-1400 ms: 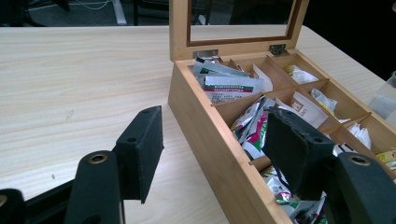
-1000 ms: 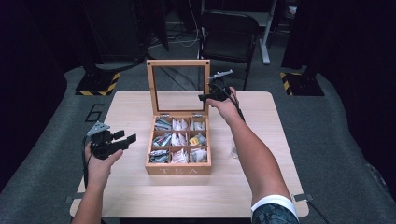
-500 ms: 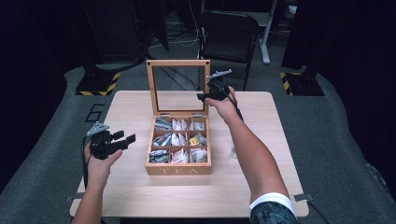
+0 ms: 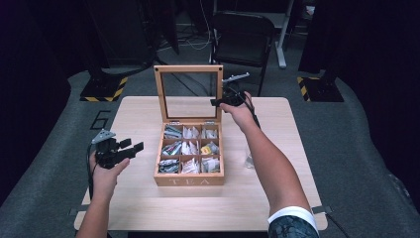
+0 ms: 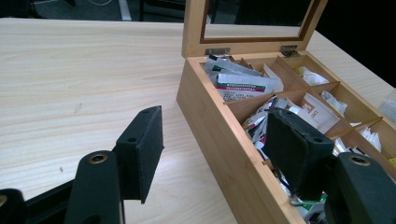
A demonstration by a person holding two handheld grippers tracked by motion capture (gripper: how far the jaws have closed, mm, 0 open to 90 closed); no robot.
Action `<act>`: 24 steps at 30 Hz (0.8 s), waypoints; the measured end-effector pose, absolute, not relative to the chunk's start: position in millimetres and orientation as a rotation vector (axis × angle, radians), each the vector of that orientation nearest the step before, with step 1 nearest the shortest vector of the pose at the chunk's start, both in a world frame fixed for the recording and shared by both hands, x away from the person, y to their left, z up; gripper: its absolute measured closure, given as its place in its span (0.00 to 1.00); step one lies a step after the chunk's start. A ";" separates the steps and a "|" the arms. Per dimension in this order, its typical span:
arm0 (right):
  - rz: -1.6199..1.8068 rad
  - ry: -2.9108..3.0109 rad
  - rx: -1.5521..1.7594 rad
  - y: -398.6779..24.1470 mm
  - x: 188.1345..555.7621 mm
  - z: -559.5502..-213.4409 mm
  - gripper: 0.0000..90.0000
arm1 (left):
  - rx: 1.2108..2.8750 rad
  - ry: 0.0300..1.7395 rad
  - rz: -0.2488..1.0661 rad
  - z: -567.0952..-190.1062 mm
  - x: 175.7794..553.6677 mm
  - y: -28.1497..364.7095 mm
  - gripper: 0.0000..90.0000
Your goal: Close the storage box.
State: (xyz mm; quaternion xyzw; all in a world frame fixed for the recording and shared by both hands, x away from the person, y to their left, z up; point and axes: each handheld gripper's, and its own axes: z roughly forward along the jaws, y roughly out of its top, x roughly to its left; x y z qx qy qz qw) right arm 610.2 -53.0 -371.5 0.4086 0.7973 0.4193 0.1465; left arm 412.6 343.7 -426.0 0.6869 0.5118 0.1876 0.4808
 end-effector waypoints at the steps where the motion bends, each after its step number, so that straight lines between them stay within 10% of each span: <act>1: 1.204 2.296 1.159 -53.6 610.2 -371.2 0.54 | 1.682 1.246 0.453 -426.4 412.8 342.4 0.41; 24: 1.209 2.231 1.145 -58.7 590.5 -371.5 0.70 | 1.723 1.219 0.452 -425.9 420.6 324.7 0.41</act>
